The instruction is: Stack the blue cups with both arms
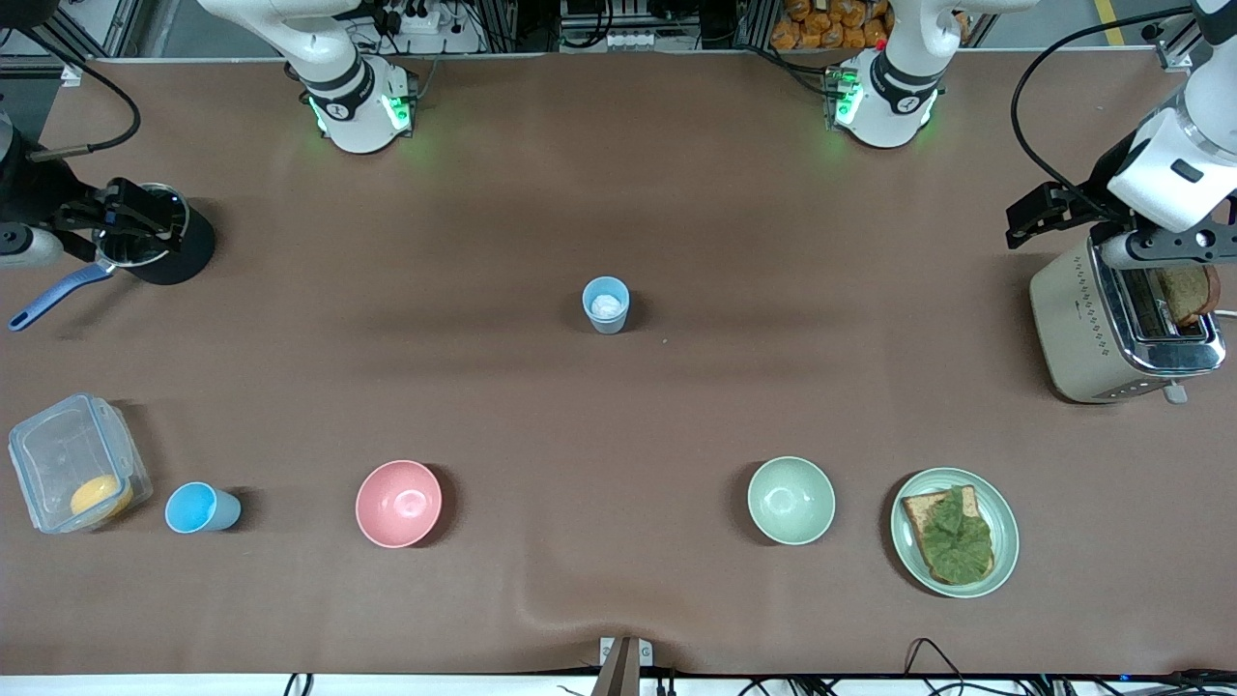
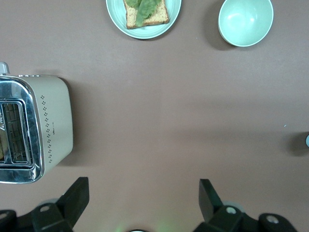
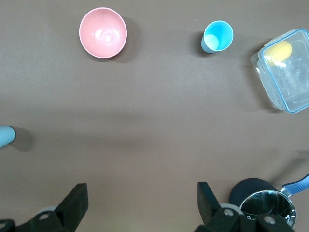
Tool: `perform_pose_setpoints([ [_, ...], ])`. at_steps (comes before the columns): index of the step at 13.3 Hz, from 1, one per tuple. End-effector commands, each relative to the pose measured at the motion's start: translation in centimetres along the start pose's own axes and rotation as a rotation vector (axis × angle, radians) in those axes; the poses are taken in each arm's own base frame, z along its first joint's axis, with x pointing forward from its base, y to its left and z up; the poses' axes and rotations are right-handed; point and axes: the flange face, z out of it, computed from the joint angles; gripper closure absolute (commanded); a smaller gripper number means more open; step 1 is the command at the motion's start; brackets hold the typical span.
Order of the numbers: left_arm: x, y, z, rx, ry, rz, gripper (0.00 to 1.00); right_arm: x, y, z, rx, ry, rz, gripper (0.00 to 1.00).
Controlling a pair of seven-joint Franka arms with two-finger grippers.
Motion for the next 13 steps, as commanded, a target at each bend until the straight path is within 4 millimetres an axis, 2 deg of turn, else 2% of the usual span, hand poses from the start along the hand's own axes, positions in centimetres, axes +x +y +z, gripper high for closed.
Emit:
perform_pose_setpoints([
  [1,-0.48,-0.21,-0.71,0.028,0.003,0.009,0.0,0.09,-0.12,-0.44,0.012,0.009,0.0,0.0],
  [13,-0.66,0.61,-0.77,0.028,0.003,0.001,0.0,0.12,-0.35,-0.45,0.025,0.012,-0.005,0.0],
])
